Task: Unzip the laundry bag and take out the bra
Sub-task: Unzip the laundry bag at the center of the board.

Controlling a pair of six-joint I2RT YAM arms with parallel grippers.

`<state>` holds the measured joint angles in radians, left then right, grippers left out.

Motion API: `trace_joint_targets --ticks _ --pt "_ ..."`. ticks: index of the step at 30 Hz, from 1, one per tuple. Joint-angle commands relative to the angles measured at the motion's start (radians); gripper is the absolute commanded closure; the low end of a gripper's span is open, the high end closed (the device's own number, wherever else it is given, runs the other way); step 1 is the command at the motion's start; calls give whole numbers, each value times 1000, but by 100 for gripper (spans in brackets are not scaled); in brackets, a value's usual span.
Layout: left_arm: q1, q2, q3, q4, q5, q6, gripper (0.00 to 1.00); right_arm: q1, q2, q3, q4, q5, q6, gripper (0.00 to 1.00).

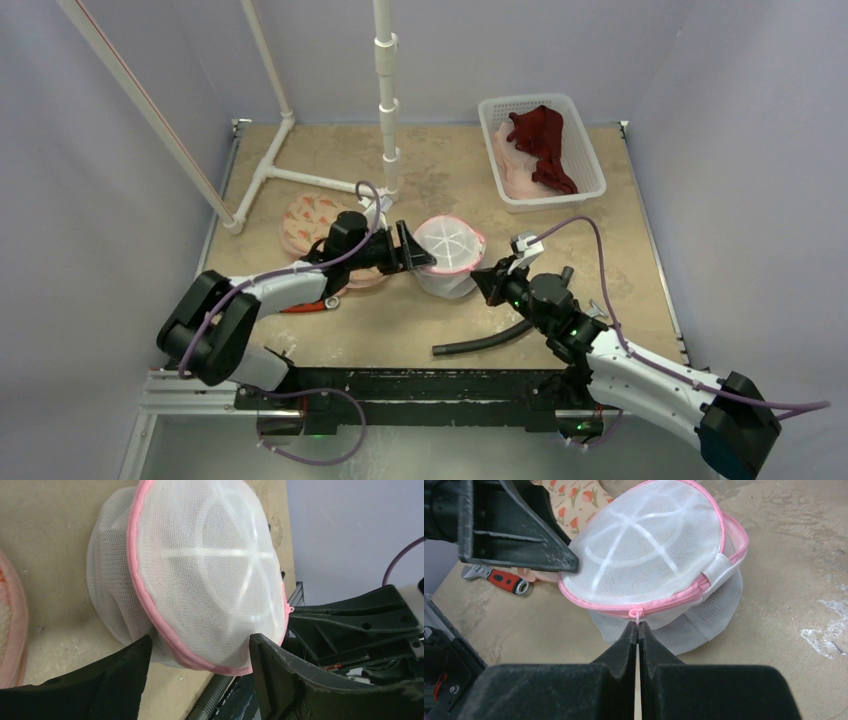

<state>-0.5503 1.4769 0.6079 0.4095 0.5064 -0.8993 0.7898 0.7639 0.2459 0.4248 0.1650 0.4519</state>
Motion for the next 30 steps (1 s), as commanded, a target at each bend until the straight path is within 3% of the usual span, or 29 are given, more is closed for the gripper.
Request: trace_joint_targets --ticks 1,7,12,17,30 --pt "6 -197 26 -134 -160 -13 27 0 -10 1 63 -4 -1 100" --pt "-5 -381 35 -302 -268 -199 25 1 -5 1 68 -3 -7 100" --pt "-193 -444 -21 -290 -477 -420 22 1 5 5 73 -6 -10 100" --pt "-332 -337 48 -301 -583 -510 21 2 13 9 69 -7 -13 100" --pt "-342 -118 218 -313 -657 -495 22 1 0 9 58 -21 -15 100"
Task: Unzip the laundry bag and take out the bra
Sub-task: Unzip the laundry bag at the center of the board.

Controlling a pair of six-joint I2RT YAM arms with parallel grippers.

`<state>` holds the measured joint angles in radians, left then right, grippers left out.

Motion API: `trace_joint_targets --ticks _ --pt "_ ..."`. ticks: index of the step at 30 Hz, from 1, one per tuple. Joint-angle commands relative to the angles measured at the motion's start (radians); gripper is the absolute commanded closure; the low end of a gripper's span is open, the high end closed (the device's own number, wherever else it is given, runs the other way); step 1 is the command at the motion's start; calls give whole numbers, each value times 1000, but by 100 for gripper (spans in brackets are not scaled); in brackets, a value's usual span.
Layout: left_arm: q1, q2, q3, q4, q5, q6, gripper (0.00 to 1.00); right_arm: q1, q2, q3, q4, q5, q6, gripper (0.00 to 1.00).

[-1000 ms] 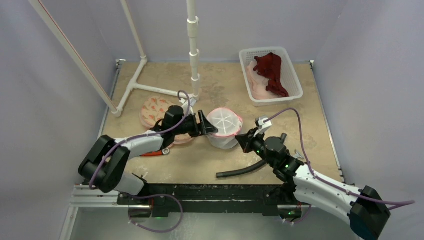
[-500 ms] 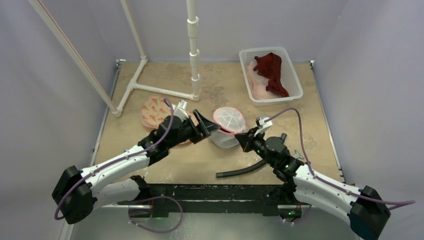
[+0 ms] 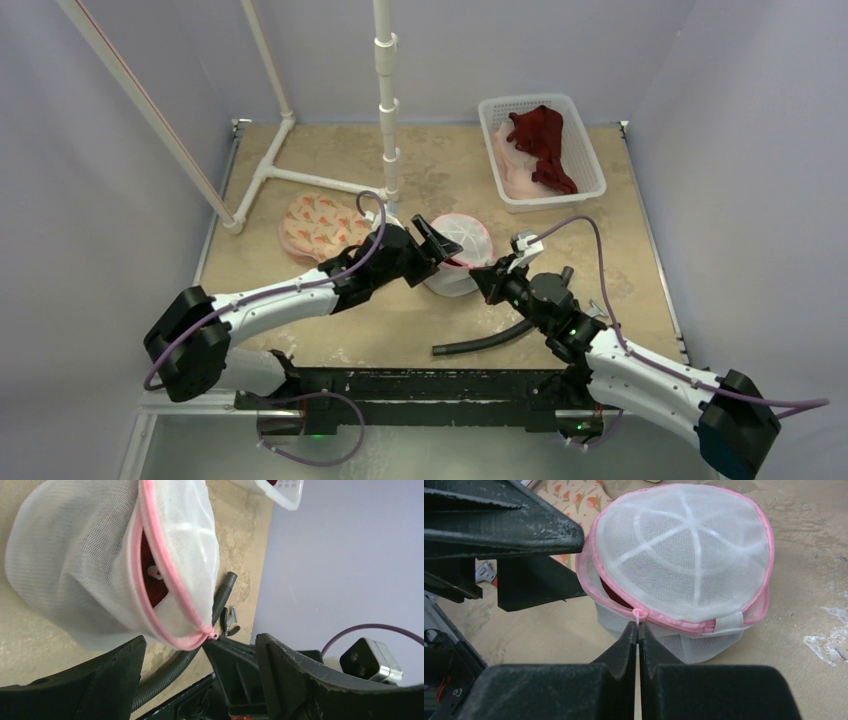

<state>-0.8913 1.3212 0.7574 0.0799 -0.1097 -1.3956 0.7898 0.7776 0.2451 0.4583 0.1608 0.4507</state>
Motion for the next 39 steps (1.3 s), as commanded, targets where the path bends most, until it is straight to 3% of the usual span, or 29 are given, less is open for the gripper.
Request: trace_joint_targets --ticks 1,9,13,23,39 --pt "-1 50 78 19 -39 5 22 2 -14 10 25 -18 -14 100" --pt "19 118 102 11 -43 18 31 1 -25 10 21 -28 -16 100" --pt "43 133 101 15 -35 30 47 1 -24 5 24 -35 -18 100" --pt "64 145 102 23 -18 55 100 3 -27 21 14 -48 -18 100" --pt "129 14 24 4 -35 72 100 3 -22 19 -59 28 34 100"
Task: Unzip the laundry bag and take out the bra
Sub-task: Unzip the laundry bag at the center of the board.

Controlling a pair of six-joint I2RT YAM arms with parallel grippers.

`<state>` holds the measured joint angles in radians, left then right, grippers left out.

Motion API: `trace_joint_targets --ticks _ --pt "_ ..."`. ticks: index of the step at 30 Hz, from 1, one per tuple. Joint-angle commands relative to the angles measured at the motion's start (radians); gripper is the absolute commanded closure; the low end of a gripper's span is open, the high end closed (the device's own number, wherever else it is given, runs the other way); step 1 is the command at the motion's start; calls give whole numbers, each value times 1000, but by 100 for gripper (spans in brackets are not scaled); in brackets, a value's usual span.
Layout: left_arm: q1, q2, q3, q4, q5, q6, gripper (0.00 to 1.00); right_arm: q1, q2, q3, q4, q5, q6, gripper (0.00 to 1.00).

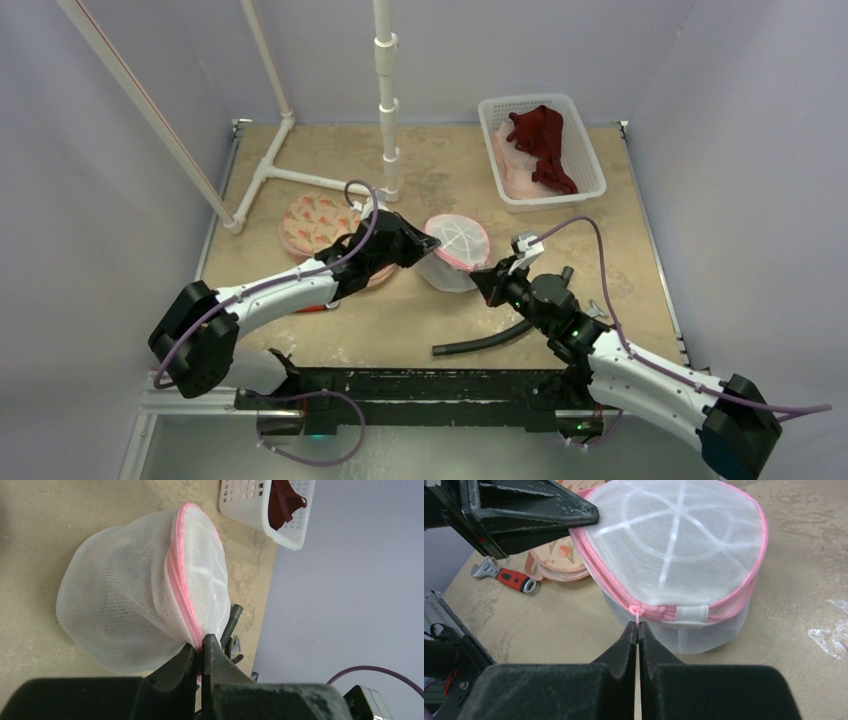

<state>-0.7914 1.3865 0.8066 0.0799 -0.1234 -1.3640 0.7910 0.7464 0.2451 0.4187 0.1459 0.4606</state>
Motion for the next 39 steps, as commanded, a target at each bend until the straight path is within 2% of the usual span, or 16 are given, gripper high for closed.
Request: trace_joint_targets --ticks 1,10,11,13,15,16,20,24,27,30,33,39 --pt "33 -56 -31 12 -14 42 100 1 15 19 -20 42 30 100" --pt "45 -77 -49 57 58 124 100 2 30 41 -30 41 38 100" --pt "45 -86 -57 67 60 143 100 2 25 46 -31 26 34 94" --pt "45 -104 -67 72 55 187 100 2 3 65 -47 -4 24 65" --pt "46 -122 -73 70 47 240 100 1 -31 98 -95 -18 23 44" --pt "44 -126 -73 62 40 264 100 2 -45 118 -127 -24 24 38" --pt "43 -124 -82 50 36 353 97 2 -72 181 -210 -58 29 24" --pt "39 -123 -130 54 49 399 78 1 -46 157 -181 18 80 23" --pt "37 -152 -166 38 45 422 50 -1 7 133 -121 37 141 23" --pt "35 -206 -177 -19 12 444 36 -2 39 109 -35 36 176 23" --pt "33 -276 -165 -111 -32 475 31 -2 48 96 11 32 174 23" --pt "34 -372 -97 -259 -136 547 30 -1 46 82 14 25 161 23"
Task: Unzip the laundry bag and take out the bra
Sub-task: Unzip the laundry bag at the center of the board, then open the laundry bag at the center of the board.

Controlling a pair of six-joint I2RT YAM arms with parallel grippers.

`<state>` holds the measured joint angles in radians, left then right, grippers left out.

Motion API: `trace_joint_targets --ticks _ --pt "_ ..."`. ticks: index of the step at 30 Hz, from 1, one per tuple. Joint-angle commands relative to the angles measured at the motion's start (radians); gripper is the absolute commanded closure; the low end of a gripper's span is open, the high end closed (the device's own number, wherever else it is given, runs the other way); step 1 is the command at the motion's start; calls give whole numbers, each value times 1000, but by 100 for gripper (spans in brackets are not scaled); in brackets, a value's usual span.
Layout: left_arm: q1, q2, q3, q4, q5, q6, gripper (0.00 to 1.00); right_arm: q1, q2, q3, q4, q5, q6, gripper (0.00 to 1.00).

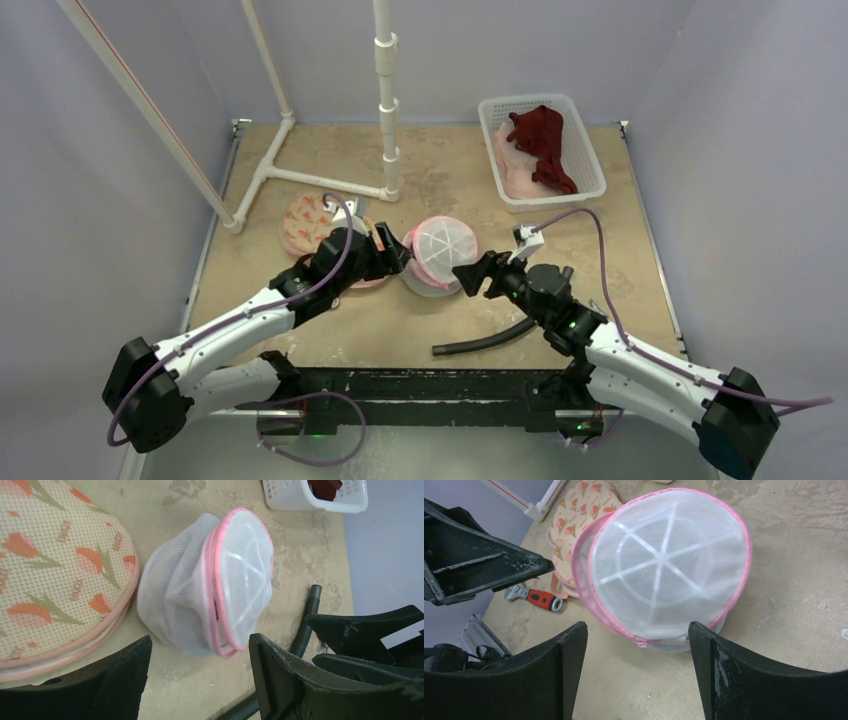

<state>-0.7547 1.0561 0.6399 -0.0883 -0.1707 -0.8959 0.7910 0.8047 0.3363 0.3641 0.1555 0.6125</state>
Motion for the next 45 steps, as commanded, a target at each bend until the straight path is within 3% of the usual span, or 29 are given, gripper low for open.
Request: trace_joint_targets --ticks 1,4,9,13,23,38,41,45 --pt "-3 -47 79 -96 -95 92 31 -1 -19 -14 68 15 9 23" --pt "-2 -46 102 -79 -67 139 32 -3 -54 -25 56 17 6 23" --pt "-2 -14 141 50 99 232 34 -3 -135 -42 -3 26 -10 24" --pt "-3 69 220 36 161 263 34 -3 -202 -70 -47 27 -5 24" --pt "8 186 212 6 94 199 36 -3 -234 -93 -80 17 -3 24" --pt "49 300 177 127 198 161 40 -3 -240 -100 -79 15 -13 25" --pt "54 314 170 133 204 160 44 -4 -243 -97 -84 15 -14 25" --pt "62 302 135 184 243 143 62 -4 -253 -88 -99 20 -19 25"
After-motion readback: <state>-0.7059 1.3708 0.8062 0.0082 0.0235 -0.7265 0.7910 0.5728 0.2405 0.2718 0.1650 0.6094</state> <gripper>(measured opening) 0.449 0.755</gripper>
